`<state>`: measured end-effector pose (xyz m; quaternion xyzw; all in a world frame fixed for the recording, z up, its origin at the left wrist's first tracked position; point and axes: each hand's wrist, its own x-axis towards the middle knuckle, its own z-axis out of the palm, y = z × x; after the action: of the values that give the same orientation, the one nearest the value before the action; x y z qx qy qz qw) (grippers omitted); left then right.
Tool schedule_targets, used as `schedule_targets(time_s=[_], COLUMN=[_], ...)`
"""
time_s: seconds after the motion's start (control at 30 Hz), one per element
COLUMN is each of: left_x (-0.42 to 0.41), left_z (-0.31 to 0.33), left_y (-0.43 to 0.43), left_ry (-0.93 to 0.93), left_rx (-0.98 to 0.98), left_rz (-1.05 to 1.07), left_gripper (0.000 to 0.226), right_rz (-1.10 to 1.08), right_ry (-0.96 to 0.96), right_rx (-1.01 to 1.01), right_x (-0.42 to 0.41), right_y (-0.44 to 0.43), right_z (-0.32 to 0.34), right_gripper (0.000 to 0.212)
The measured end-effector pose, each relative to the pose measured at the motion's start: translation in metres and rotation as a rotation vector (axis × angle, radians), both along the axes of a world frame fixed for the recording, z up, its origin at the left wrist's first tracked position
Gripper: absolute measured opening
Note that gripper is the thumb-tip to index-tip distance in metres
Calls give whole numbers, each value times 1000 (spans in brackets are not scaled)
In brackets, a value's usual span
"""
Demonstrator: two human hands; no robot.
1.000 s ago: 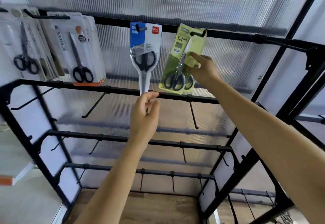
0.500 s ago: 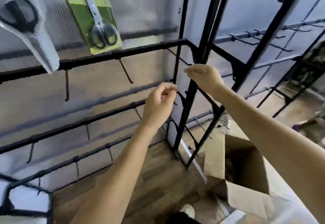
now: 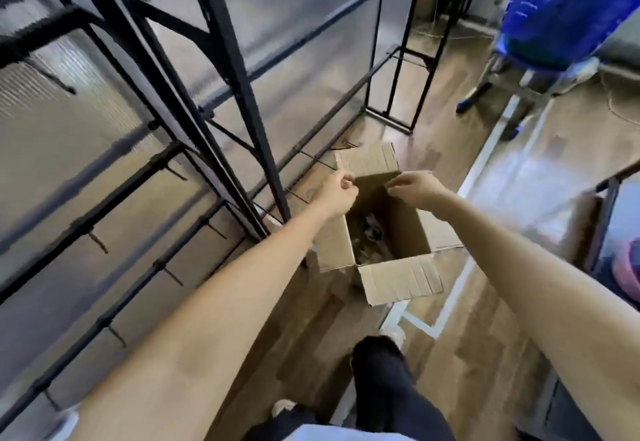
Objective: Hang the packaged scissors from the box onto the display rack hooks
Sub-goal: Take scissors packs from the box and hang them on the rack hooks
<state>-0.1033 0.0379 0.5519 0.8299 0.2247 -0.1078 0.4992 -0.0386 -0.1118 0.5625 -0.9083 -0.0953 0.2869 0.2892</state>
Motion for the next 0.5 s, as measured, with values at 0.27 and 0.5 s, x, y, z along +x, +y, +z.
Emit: schedule_targets(time_s=[0.27,0.5], left_x=[86,146], left_z=[-92,-205], left_y=[-49,-59], left_ry=[321,426], left_rx=[-31,-49], left_rz=[100,139], left_gripper=[37,38], right_rz=[-57,-78], right_ry=[250,314], right_rx=[-30,-140], right_x=[85,136], right_y=[-67,-80], right_z=[-90,-186], right_gripper=[22,30])
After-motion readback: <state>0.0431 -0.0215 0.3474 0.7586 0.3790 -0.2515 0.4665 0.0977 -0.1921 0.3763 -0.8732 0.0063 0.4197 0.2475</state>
